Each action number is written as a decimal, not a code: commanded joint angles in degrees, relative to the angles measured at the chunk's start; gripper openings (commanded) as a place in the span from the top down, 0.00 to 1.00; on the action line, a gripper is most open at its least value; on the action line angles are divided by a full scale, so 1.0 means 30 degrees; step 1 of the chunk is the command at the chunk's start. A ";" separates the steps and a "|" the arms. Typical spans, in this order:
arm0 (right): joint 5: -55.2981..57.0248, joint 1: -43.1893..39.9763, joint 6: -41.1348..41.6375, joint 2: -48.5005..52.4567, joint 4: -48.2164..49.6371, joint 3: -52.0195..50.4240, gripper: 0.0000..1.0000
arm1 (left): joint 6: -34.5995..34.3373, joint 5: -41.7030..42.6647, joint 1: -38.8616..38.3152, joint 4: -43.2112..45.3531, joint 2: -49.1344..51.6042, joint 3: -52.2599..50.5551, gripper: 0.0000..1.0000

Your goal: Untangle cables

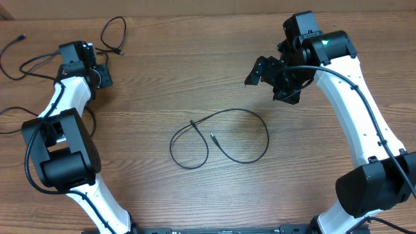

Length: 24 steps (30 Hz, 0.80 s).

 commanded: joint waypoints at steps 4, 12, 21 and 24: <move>0.0051 -0.0015 0.0007 -0.0211 -0.0029 -0.0015 0.12 | 0.0510 0.0466 0.0240 -0.0605 0.0627 0.0299 0.96; 0.0051 -0.0015 0.0000 -0.0211 -0.0022 -0.0015 0.11 | -0.0408 0.0554 0.0284 -0.2616 -0.1137 0.0321 0.96; 0.0051 -0.0015 -0.0015 -0.0211 0.0066 -0.0015 0.11 | -0.6229 0.0204 0.0539 -0.5246 -0.4350 0.0321 0.80; 0.0058 -0.0015 -0.0102 -0.0211 -0.0189 -0.0015 0.11 | -0.6215 0.0124 0.0561 -0.5814 -0.4422 0.0321 0.78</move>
